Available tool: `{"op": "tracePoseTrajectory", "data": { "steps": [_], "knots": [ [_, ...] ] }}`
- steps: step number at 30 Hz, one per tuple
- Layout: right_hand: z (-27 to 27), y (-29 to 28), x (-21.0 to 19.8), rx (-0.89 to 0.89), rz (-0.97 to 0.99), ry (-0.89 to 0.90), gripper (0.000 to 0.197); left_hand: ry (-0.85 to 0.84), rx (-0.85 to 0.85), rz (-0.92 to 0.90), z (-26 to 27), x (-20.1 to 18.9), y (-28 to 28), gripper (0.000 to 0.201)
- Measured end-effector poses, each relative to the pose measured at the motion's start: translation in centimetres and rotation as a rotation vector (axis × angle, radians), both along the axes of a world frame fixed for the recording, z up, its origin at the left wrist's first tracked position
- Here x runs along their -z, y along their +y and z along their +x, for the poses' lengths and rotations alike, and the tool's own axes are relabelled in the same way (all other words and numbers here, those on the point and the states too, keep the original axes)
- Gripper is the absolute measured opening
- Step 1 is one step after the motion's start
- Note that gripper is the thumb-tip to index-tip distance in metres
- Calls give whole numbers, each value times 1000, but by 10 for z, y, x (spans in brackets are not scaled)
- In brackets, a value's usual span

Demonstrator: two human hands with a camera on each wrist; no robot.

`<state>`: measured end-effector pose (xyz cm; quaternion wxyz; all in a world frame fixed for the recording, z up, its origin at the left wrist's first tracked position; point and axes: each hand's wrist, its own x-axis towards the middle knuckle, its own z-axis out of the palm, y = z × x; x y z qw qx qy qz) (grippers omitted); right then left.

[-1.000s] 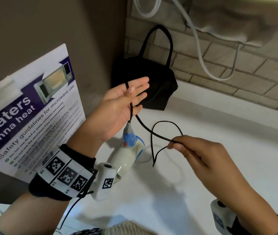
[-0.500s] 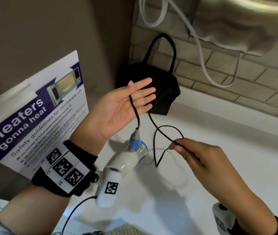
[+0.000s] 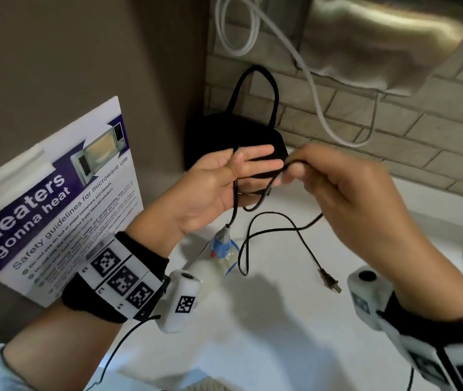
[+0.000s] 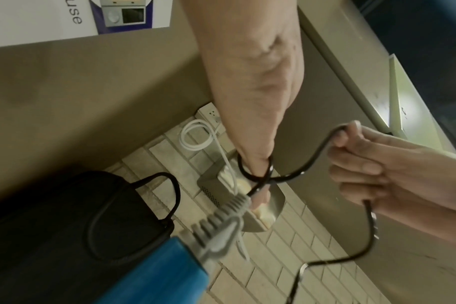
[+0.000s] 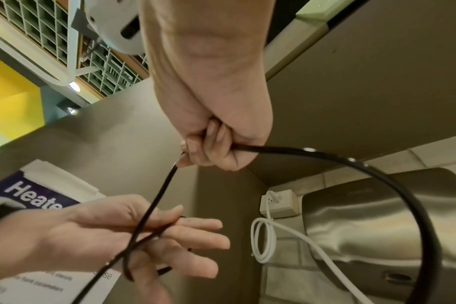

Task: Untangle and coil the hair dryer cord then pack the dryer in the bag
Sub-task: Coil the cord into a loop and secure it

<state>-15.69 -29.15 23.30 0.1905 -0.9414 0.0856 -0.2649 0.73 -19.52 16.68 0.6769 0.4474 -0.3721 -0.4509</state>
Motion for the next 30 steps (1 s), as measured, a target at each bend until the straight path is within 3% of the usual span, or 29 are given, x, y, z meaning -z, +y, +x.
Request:
{"op": "tracePoseTrajectory", "data": {
  "steps": [7,15,19,23,26,30],
  "knots": [
    [50,-30,-10,7,-52,-55,18,-85,192,57,-5,-7,6,37],
    [78,-47,27,-71,179,-30,16,-1,372,39,-8,0,9,37],
    [68,-47,68,-30,252,117,27,50,278,-11,-1,1,10,27],
    [53,-33,107,54,326,287,24,115,181,-58,-2,3,8,25],
    [41,-20,111,135,56,336,22,154,93,-90,-3,3,6,27],
    [16,0,110,55,15,392,26,210,-92,-116,10,0,5,31]
  ]
}}
